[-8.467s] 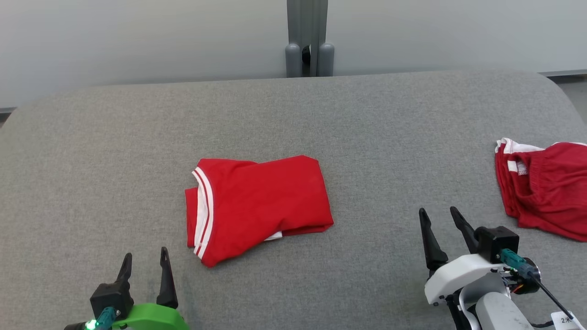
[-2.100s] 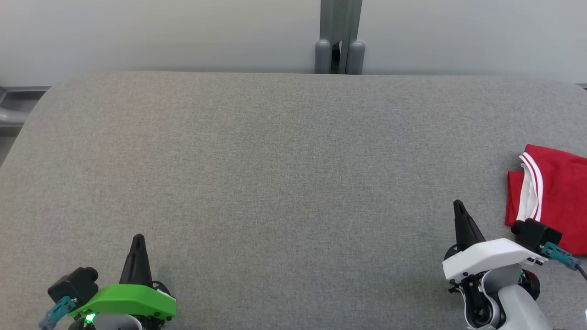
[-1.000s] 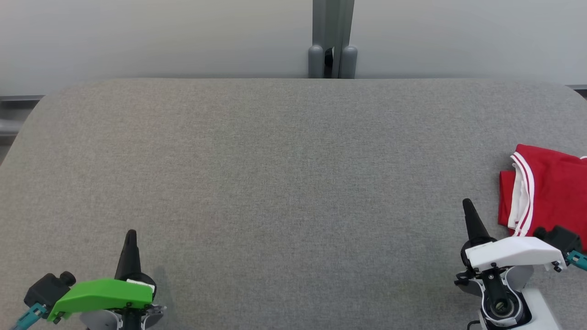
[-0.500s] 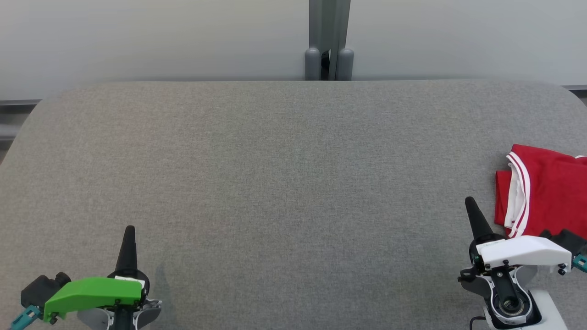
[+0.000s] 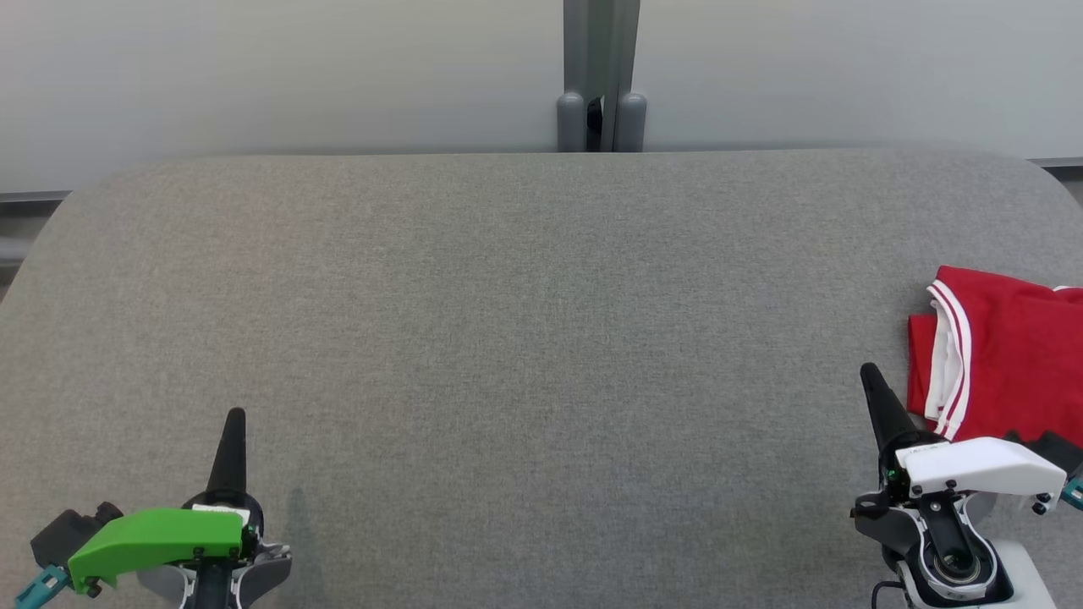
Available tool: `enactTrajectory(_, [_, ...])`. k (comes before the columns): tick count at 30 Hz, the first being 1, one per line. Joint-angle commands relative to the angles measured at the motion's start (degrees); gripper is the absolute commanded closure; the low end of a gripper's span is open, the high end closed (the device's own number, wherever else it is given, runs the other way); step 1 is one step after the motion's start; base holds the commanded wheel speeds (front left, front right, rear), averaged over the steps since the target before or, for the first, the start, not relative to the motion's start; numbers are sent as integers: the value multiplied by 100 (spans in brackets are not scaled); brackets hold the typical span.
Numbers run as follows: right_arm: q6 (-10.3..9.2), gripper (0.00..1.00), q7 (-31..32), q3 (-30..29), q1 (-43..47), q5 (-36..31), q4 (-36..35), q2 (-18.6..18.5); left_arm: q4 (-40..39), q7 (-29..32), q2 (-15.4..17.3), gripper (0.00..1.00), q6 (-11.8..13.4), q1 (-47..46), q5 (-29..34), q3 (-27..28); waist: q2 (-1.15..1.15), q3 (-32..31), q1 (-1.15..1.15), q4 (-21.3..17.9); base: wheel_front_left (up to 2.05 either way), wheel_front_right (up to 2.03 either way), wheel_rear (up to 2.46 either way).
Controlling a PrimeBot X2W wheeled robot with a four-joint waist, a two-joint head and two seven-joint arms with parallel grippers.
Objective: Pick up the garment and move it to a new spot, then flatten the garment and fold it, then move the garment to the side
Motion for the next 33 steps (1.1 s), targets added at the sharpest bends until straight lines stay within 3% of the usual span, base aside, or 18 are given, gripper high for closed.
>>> enactTrajectory(1, [3,100,33,-26,26,130,-75,-32,-57,31,47,100,-35,-118,-145,30,0,-4,0,-5,0,0,0])
enactTrajectory(33, [2,100,391,-162,137,1446,-299,-37,-180,393,55,100,-107,-148,-1490,155,0,-86,0,-111,0,0,0])
